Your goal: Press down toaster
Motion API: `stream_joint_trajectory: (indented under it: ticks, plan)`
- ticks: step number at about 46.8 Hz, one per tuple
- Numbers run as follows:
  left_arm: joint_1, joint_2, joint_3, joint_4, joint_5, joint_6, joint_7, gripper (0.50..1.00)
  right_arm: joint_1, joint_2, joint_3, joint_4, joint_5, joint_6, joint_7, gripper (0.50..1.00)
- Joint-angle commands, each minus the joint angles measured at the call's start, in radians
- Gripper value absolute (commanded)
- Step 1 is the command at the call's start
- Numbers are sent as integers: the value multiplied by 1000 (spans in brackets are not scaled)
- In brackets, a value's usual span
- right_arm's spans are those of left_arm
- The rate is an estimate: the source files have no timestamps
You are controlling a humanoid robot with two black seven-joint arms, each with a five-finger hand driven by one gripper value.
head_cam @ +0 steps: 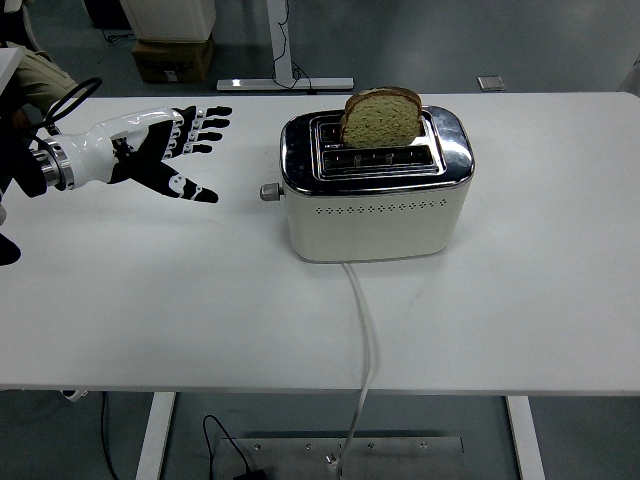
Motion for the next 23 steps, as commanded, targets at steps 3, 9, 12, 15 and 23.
stream_joint_trajectory:
  ticks: [3,9,12,15,23]
  plan:
    - [-49,4,51,-9,21,-24,2,1000,0,0,0,0,0,0,0,998]
    - [-86,6,100,-33,73,-51,29,1000,0,0,0,0,0,-1,0,998]
    - [-101,10,120,-50,100,-76,39,1000,0,0,0,0,0,0,0,998]
    - [-120,12,138,-58,125,-91,46,1000,0,0,0,0,0,0,0,998]
    - [-159,38,160,-58,152,-127,55,1000,0,0,0,0,0,-1,0,998]
